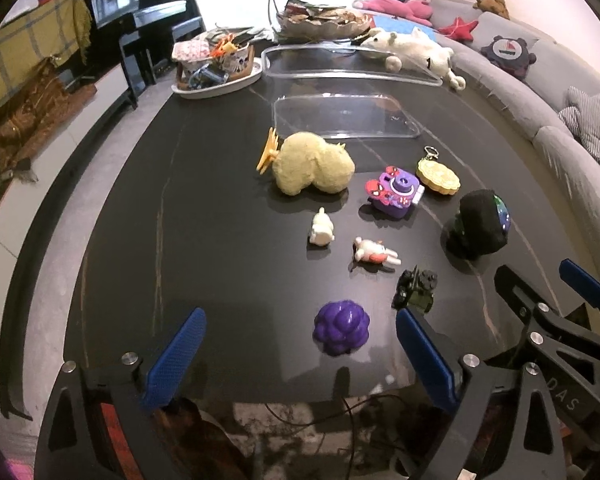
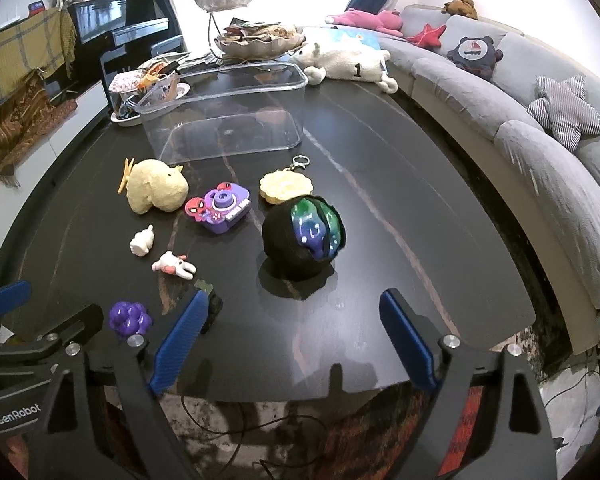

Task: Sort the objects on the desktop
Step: 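Close the right tool on the black swirled ball while the left tool grasps the white figurine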

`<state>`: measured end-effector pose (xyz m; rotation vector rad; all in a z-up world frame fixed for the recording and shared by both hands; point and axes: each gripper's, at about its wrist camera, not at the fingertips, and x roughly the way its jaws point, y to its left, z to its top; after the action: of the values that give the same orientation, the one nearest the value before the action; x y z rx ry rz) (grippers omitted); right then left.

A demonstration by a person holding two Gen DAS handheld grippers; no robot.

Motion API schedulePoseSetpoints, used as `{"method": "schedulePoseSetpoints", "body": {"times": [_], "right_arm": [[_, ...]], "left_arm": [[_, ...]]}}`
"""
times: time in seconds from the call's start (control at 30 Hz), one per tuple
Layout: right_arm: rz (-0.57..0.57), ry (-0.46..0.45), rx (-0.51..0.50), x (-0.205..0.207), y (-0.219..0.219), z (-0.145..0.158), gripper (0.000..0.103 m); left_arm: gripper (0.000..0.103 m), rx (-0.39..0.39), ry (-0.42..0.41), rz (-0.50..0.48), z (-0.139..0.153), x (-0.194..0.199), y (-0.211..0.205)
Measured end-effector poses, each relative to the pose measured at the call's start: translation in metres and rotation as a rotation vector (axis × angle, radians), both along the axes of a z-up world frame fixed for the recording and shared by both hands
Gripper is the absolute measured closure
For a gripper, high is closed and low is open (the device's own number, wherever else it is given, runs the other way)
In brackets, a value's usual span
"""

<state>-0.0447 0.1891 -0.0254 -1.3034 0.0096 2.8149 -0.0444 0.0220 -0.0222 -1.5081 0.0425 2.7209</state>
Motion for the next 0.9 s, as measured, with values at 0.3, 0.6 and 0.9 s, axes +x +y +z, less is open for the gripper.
{"method": "schedulePoseSetpoints", "body": {"times": [0.3,0.6,0.9], "right_arm": [[0.010,0.013,-0.009,-0.015,-0.002,0.001,0.022],[0.052,-0.006,-0.030,-0.029,-0.006,-0.004,0.026],[0.033,-0.033,-0.024,-0.042,0.003,-0.016,0.027]], "left_arm": [[0.028,0.042,0.016,-0.047,0.000,-0.017,0.004],[0.049,0.016,0.013,-0.079,-0.009,-0.041,0.006],[0.054,0.000,-0.013,-0.074,-0.023,-0.059,0.004]]}}
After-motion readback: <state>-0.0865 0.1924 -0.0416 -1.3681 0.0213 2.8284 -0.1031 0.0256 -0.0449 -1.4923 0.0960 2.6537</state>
